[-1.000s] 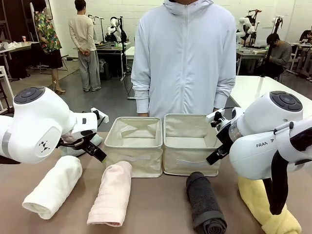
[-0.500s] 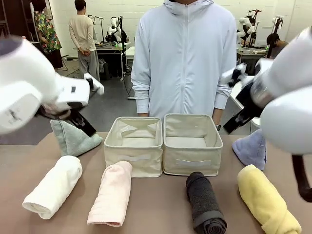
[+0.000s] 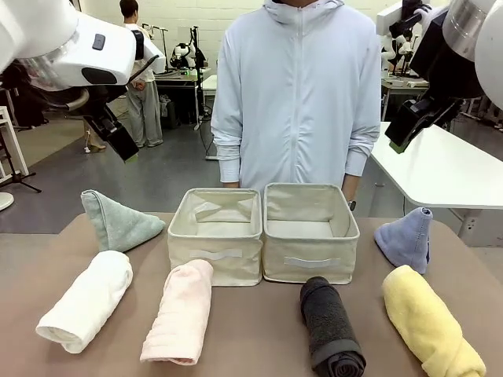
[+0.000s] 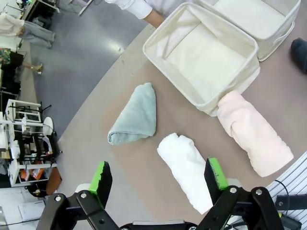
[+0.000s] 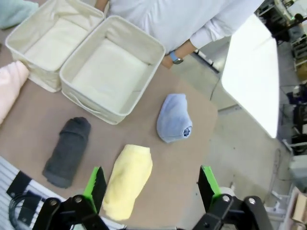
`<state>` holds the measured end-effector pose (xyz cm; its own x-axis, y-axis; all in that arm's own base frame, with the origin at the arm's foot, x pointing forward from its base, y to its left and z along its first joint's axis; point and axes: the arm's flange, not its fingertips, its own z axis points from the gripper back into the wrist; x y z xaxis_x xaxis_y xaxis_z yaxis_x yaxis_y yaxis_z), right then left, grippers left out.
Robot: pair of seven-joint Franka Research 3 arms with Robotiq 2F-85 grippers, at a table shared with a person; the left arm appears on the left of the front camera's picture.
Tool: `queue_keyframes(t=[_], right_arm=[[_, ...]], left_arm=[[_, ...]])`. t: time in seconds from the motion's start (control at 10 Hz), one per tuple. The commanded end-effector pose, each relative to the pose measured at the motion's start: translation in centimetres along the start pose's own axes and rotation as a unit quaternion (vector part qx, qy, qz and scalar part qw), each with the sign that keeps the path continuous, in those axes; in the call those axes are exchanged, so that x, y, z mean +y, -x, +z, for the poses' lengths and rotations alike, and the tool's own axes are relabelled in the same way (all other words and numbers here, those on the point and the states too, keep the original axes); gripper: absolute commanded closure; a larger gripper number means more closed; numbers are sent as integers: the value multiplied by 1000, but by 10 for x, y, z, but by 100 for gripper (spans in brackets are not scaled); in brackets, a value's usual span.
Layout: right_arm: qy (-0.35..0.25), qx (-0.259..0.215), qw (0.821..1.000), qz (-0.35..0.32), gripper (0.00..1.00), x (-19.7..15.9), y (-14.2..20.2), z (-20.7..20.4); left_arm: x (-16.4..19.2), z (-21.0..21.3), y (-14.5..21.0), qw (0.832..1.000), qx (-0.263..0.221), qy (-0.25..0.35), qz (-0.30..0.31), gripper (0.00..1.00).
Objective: Sort the towels based on their folding style.
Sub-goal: Pick up one triangle-folded towel and place it in the left Fabric basket.
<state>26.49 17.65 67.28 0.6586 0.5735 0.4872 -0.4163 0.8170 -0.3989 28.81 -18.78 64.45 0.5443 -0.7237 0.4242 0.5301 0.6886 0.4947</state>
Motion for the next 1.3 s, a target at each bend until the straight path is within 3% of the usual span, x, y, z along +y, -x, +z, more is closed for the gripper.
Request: queue_keyframes(t=[0.0, 0.3, 0.4, 0.5, 0.6, 0.7, 1.0, 1.2], right_arm=[[-32, 0, 999, -5, 0, -2, 9, -17], [-13, 6, 1000, -1, 0, -2, 5, -9], [-175, 19, 984, 36, 0, -29, 11, -9], [-330, -23, 942, 53, 0, -65, 21, -5], [-428, -85, 899, 42, 0, -107, 36, -6], [-475, -133, 870, 17, 0, -136, 51, -10], [-462, -215, 859, -48, 0, -195, 111, -10], [-459, -233, 854, -76, 0, -217, 144, -12]], left_arm=[[-2, -12, 7, 1000, 7, 14, 7, 0], [0, -9, 4, 1000, 7, 9, 0, 0], [31, -6, 17, 981, -28, 182, -61, 0], [67, 0, 35, 947, -84, 295, -91, 0], [103, 2, 57, 896, -145, 401, -121, 0], [130, -1, 77, 873, -171, 442, -118, 0], [187, 4, 138, 869, -241, 421, -93, 0], [215, 10, 178, 866, -286, 403, -76, 0]])
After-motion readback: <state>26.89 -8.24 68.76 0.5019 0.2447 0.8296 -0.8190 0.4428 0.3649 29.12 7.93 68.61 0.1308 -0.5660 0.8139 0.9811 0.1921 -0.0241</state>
